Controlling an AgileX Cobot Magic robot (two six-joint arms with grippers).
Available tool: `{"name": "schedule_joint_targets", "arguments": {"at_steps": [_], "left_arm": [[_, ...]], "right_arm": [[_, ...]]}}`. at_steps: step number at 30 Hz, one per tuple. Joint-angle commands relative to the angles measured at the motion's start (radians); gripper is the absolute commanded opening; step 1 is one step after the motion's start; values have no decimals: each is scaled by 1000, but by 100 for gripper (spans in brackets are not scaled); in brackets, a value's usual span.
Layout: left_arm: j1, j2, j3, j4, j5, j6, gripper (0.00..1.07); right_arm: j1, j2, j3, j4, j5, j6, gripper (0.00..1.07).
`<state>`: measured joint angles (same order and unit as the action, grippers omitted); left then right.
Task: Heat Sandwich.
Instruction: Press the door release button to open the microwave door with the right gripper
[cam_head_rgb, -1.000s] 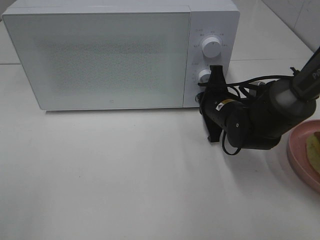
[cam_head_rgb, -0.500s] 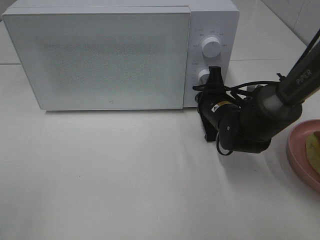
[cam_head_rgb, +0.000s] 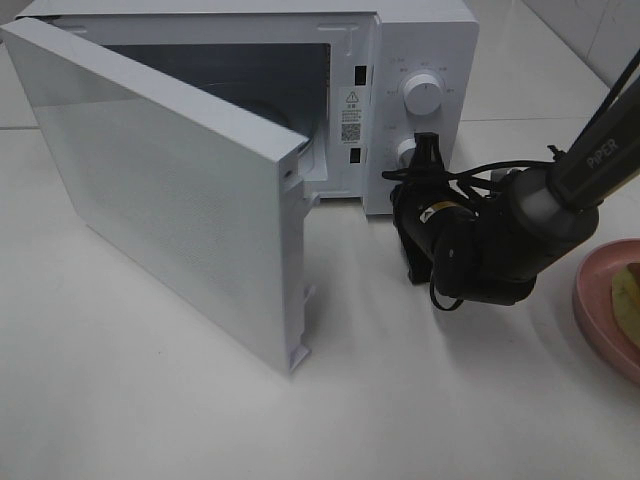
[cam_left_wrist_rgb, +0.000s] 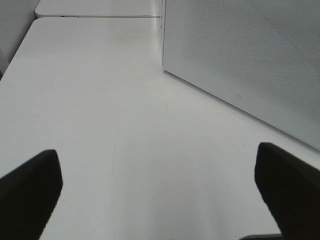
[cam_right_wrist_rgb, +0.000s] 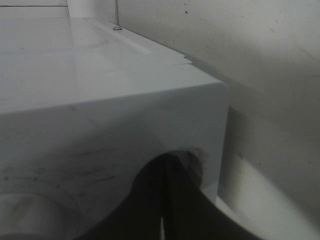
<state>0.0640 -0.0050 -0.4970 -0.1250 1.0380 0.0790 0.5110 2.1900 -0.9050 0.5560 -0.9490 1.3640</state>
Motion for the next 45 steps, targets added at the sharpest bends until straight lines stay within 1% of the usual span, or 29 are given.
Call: {"name": "schedule_joint_targets", "arguments": {"at_steps": [1,9,17,28,31,32,35,37,38,42,44,45], "left_arm": [[-4,-26,4,-9,-10,-1,101],[-4,-26,4,-9,-10,-1,101],[-4,-26,4,-9,-10,-1,101],[-4,-26,4,-9,-10,-1,101],[-4,-26,4,-9,-10,-1,101],[-4,-26,4,-9,-10,-1,101],[-4,-26,4,-9,-10,-1,101],[-4,-26,4,-9,-10,-1,101],[-4,-26,4,-9,-10,-1,101],[-4,-26,4,-9,-10,-1,101],[-4,-26,4,-9,-10,-1,101],[-4,-26,4,-9,-10,-1,101]], "right_arm": [[-36,-14,-85,-34,-210,-26,1],[-34,-14,-81,-49,-165,-26,1],[-33,-26,-47,-46,-157,-25,1],[-33,-73,9,-47,-93,-22,1],[-33,-116,55,-61,-29,-22,2],[-33,-116,55,-61,-29,-22,2],[-33,-164,113,-109,55,-22,2],[-33,-175,128,-114,72,-22,2],[-33,-200,159,-122,118,-25,3],[-33,-238,188,-129,205,-40,3],[-33,-289,214,-129,310,-104,4],[-33,-289,214,-129,310,-104,4]]}}
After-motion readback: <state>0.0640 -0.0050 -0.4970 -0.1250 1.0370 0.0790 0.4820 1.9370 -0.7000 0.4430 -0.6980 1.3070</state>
